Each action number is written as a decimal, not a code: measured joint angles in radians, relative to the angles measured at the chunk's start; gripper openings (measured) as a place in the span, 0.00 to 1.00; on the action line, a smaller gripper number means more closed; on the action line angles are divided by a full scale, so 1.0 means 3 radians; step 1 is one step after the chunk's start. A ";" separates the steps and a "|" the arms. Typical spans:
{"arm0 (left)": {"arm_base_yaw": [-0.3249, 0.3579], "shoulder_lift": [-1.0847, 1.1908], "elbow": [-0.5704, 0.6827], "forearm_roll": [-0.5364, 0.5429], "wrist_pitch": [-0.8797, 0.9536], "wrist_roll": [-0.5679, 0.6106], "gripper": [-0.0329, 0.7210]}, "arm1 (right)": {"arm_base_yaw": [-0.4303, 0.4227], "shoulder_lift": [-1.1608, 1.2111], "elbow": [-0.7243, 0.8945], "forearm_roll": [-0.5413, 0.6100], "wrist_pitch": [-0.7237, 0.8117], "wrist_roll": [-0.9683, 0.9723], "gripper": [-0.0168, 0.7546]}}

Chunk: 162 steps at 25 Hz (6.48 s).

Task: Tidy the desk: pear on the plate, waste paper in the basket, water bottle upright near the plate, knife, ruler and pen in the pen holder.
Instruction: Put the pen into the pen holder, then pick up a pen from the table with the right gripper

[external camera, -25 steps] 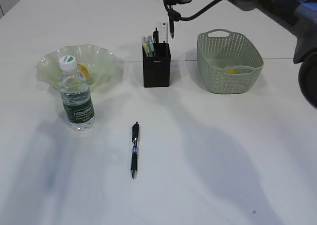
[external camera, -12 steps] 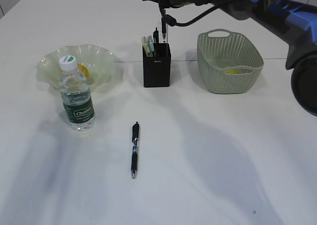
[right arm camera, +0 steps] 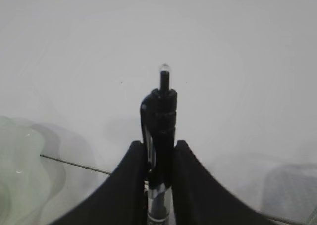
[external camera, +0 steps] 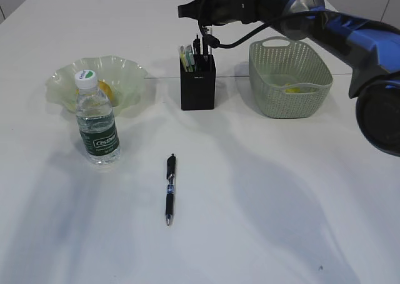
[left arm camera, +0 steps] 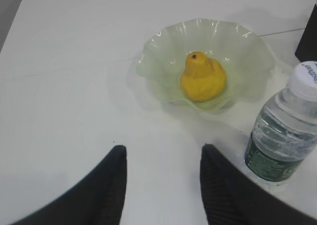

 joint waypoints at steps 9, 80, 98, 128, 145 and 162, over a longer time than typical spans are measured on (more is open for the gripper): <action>0.0000 0.0000 0.0000 0.0000 0.0000 0.0000 0.50 | 0.0000 0.0094 0.0000 0.0000 -0.0028 -0.0011 0.17; 0.0000 0.0000 0.0000 0.0000 0.0000 0.0000 0.50 | 0.0000 0.0211 0.0000 0.0141 -0.0043 -0.0026 0.17; 0.0000 0.0000 0.0000 0.0000 0.0000 0.0000 0.50 | 0.0021 0.0211 0.0000 0.0188 -0.0014 -0.0111 0.17; 0.0000 0.0000 0.0000 0.0000 0.0000 0.0000 0.50 | 0.0021 0.0084 0.0000 0.0261 0.0242 -0.0382 0.32; 0.0000 0.0000 0.0000 0.0000 -0.0066 0.0000 0.50 | 0.0021 -0.0367 0.0000 0.0283 0.0430 -0.0716 0.32; 0.0000 0.0000 0.0000 0.0000 -0.0224 0.0000 0.50 | 0.0021 -0.0969 0.0000 0.0347 0.0702 -0.0981 0.32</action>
